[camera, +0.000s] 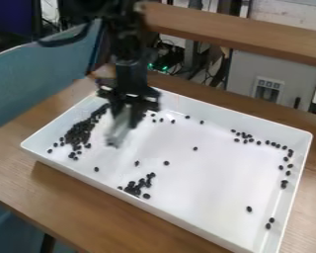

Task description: Sweep into pile

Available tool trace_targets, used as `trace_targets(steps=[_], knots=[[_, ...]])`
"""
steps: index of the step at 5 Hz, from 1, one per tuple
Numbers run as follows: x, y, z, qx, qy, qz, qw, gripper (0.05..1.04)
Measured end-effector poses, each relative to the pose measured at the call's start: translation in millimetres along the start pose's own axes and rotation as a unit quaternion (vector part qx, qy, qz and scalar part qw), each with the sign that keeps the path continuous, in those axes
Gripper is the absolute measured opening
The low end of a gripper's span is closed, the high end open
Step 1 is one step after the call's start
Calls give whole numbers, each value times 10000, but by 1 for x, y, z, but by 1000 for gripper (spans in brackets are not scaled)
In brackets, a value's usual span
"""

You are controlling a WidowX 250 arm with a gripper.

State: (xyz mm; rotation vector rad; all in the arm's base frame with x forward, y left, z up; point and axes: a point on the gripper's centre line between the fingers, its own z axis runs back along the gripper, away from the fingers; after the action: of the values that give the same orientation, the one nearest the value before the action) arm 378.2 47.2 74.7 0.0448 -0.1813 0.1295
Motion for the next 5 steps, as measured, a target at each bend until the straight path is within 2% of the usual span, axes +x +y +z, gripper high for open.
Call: trace_targets(steps=[1, 2, 3, 4, 5], knots=[[11, -47, 6, -604, -108, -334, 9976, 385], [12, -93, -8, -920, 145, -663, 9934, 385], [24, -146, -25, -1148, 398, -905, 9885, 385], [25, -197, -31, -1201, 475, -1266, 9835, 385], [23, -227, -36, -1319, 693, -1425, 9785, 385]])
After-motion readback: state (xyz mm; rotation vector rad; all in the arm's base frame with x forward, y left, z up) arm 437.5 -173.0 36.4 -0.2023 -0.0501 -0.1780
